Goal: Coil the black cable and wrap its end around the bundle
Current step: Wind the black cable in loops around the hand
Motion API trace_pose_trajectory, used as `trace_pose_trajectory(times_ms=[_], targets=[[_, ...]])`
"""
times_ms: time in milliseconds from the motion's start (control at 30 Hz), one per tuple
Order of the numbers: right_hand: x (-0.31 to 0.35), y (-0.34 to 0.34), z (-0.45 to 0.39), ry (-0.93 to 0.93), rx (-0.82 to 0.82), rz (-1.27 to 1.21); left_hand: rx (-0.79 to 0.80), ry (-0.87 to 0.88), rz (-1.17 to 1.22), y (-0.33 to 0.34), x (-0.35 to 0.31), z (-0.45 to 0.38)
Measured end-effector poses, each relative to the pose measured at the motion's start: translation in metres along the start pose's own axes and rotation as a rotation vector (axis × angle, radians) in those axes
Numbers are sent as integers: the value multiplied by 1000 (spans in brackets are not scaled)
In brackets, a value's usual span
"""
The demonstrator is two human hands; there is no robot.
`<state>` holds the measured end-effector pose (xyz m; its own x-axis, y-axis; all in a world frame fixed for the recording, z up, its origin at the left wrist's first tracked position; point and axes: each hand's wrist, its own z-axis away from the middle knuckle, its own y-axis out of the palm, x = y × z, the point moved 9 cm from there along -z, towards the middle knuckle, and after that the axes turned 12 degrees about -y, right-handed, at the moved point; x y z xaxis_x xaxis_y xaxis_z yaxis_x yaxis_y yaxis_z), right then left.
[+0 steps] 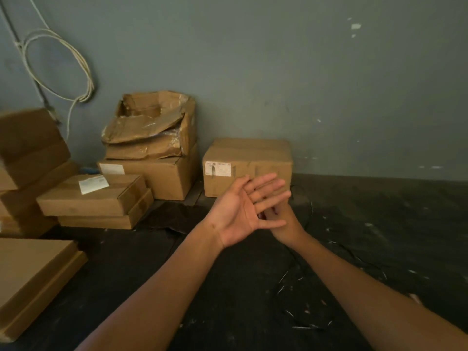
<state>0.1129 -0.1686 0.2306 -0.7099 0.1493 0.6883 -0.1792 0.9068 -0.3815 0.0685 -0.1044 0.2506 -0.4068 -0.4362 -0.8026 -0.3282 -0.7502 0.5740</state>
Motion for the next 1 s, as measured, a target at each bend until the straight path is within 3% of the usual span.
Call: trace_pose_trajectory(times_ms=[133,467,767,1000], targets=[[-14,7,19,152,136,75,23,51,-71,8,-27,-1],[43,30,48,147,577,224,-94,82,-181,-39,-82,-8],[108,-23,7,-1,551,337,-213,-15,-380,-78,-64,-7],[140,-89,-53,-92,366,453,0,-333,-609,-66,-4,-2]])
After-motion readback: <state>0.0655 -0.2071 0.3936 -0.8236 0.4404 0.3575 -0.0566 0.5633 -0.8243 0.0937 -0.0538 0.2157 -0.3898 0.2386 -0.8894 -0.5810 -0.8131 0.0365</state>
